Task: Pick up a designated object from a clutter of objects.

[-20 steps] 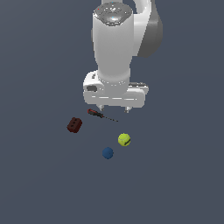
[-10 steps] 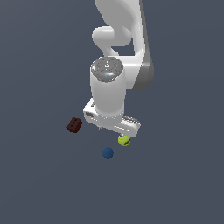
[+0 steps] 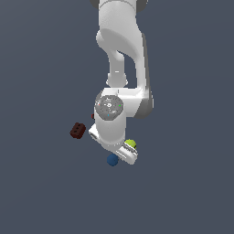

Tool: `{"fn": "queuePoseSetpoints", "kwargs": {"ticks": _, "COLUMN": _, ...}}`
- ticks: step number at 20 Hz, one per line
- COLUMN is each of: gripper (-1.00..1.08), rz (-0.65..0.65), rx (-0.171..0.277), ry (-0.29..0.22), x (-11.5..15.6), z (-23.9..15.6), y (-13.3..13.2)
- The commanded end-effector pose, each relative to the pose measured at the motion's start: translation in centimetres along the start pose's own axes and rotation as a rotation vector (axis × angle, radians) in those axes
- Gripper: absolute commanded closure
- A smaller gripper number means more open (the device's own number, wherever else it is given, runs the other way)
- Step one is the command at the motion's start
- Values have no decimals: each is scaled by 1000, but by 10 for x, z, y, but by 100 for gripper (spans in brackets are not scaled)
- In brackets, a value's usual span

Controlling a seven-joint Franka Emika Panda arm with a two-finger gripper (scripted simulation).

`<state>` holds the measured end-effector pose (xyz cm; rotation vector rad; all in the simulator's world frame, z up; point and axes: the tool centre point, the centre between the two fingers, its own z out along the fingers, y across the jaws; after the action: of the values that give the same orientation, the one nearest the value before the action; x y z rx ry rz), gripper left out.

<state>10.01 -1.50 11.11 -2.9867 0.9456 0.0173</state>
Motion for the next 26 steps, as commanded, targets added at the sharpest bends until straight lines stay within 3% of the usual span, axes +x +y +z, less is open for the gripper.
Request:
{"fn": "queuePoseSetpoints", "kwargs": {"ticks": 1, "gripper": -92, "rz": 37, "rx": -1, "ry": 6, "x": 5, "z": 13, "y": 0}}
{"fn": "queuePoseSetpoints", "kwargs": {"ticks": 14, "gripper": -92, "rz": 80, "rx": -5, "ry": 12, "x": 9, "z": 35, "y": 1}}
{"fn": "queuePoseSetpoints", "kwargs": {"ticks": 26, "gripper": -92, "rz": 84, "rx": -5, "ry": 13, "x": 11, "z": 80, "y": 1}}
